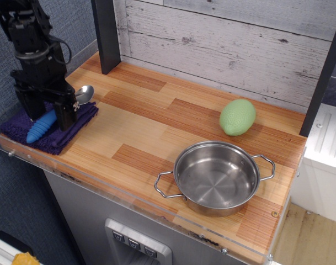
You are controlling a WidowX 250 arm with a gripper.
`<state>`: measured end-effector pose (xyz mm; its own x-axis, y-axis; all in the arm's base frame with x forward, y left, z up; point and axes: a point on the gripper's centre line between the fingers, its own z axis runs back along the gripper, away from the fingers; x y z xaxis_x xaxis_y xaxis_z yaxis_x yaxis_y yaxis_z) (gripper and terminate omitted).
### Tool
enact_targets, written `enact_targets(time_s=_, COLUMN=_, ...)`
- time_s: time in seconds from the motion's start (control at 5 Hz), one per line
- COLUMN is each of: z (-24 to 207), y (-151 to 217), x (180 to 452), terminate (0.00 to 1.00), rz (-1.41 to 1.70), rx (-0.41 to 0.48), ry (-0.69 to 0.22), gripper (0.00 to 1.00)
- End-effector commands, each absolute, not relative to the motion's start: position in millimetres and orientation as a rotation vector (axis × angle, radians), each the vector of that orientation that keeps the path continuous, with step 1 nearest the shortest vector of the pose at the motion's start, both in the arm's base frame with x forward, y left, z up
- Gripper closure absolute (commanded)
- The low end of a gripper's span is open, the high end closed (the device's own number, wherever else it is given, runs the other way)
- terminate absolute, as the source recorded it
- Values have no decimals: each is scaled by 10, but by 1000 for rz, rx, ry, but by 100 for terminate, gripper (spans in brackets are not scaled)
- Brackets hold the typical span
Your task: PICK UP SPOON AND PUT ANOTHER SIDE OF THE TABLE
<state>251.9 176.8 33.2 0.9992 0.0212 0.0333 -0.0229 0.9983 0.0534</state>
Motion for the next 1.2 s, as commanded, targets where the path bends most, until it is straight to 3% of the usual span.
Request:
enact_targets(time_s=0.0, z=358, y=1853, x=2568, terminate=0, rz=-2, rx=85, ry=-51, gripper=0)
enact_targets(time_s=0.6, z=316, y=1820, x=2590, terminate=0, rz=-32, rx=106, ry=-38, gripper=0)
enact_targets(time_s=0.8, z=307, y=1819, x=2591, terminate=0, rz=-34, rx=104, ry=-34, gripper=100)
enact_targets(time_s=1.0, z=391, y=1783, x=2583, terminate=0, rz=-22, rx=95, ry=-36, gripper=100)
